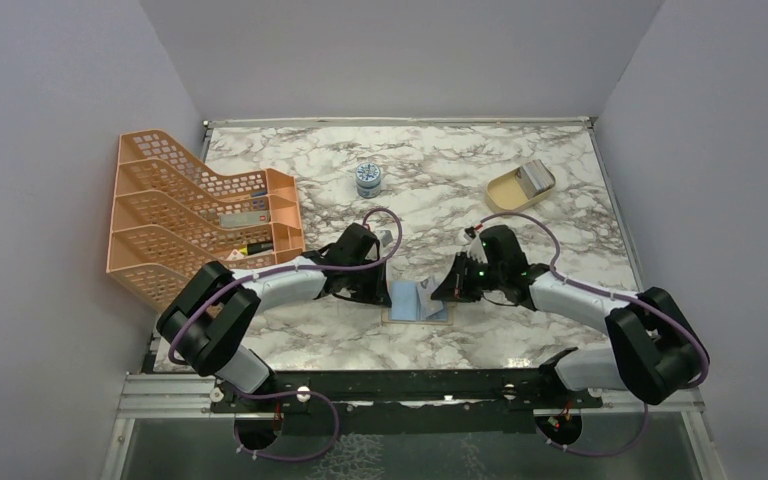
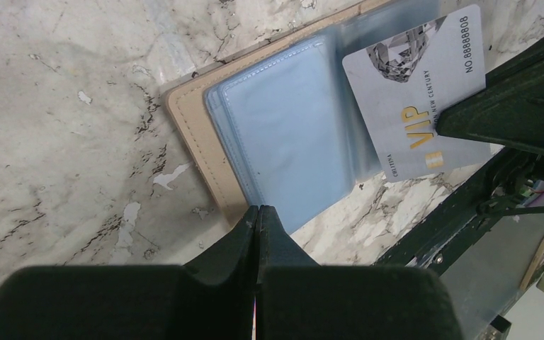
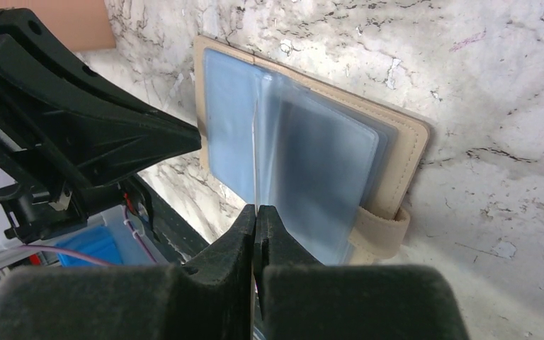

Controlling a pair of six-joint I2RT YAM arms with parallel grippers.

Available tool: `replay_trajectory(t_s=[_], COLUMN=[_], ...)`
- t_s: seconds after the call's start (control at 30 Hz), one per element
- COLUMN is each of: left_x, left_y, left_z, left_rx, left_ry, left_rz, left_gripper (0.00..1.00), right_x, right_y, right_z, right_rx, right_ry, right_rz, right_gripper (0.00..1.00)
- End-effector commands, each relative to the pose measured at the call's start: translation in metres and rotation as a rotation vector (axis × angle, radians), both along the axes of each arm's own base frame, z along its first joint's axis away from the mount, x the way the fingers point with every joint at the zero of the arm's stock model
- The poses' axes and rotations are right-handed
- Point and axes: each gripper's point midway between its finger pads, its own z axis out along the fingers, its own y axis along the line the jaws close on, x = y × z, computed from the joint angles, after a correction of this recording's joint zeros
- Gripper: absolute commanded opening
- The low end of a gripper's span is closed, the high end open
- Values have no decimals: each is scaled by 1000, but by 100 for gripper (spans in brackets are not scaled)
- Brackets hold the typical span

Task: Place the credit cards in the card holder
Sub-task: Insert the credit card into the card holder.

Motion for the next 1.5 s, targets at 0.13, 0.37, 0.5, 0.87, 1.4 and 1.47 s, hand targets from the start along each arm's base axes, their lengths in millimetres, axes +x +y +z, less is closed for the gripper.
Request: replay_trajectory(t_s=[0.13, 0.37, 0.5, 0.87, 1.4, 1.47], left_x=[-4, -4, -6, -9, -23, -24], left_y=[8, 12, 13, 11, 3, 3], left_z=[-13, -17, -20, -20, -25, -25], left_rx=[39, 63, 71, 59, 32, 29], left_ry=[19, 19, 27, 35, 66, 66], left_rz=[17, 23, 22, 22, 24, 25], left_gripper=[0, 0, 0, 0, 0, 0], right_x=[-3, -6, -7, -7, -5, -4], right_y=[7, 7, 7, 10, 9, 9], right_z=[-6, -16, -19, -24, -30, -30], right_rx=[29, 30, 32, 42, 75, 77], right_ry=[13, 37, 40, 42, 46, 45], right_rz=[10, 19, 21, 27, -38, -44], right_gripper=[1, 1, 1, 1, 1, 1])
